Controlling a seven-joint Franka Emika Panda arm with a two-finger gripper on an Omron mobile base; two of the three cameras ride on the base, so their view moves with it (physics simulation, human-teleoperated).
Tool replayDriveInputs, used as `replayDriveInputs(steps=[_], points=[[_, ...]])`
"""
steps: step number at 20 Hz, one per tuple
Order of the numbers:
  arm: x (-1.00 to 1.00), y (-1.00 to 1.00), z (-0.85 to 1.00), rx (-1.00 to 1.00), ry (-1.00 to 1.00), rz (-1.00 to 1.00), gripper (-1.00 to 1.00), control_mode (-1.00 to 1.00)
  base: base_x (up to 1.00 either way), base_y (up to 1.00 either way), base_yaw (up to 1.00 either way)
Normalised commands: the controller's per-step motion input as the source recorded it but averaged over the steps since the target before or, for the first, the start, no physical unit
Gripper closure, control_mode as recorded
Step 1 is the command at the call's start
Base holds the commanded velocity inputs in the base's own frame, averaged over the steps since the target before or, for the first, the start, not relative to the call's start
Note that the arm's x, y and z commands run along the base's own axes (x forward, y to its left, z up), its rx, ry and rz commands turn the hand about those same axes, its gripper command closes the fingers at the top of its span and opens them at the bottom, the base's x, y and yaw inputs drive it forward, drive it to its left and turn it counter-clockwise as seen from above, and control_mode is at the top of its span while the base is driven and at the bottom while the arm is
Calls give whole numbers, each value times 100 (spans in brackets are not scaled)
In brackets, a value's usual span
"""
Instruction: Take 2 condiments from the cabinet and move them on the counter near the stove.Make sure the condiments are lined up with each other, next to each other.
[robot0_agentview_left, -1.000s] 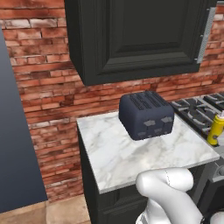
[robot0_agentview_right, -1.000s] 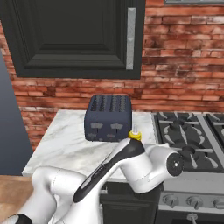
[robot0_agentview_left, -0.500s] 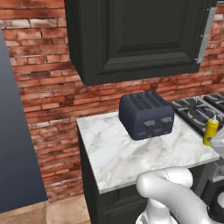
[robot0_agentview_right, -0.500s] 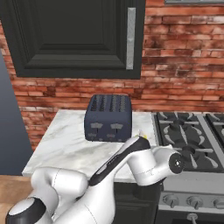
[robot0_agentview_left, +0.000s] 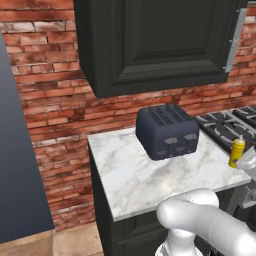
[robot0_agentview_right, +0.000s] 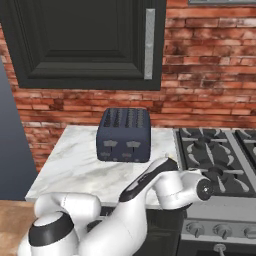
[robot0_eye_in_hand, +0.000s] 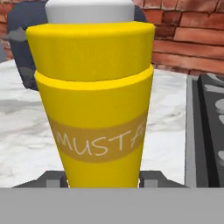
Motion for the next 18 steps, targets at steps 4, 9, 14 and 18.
replayDriveInputs(steps=[4,9,14,18], points=[[36,-27,-29,0,0,0,100,-100,0,0,0],[28,-18,-28,0,0,0,100,-100,0,0,0],[22,-9,-33,0,0,0,100,-100,0,0,0],[20,-9,-27,0,0,0,100,-100,0,0,0]])
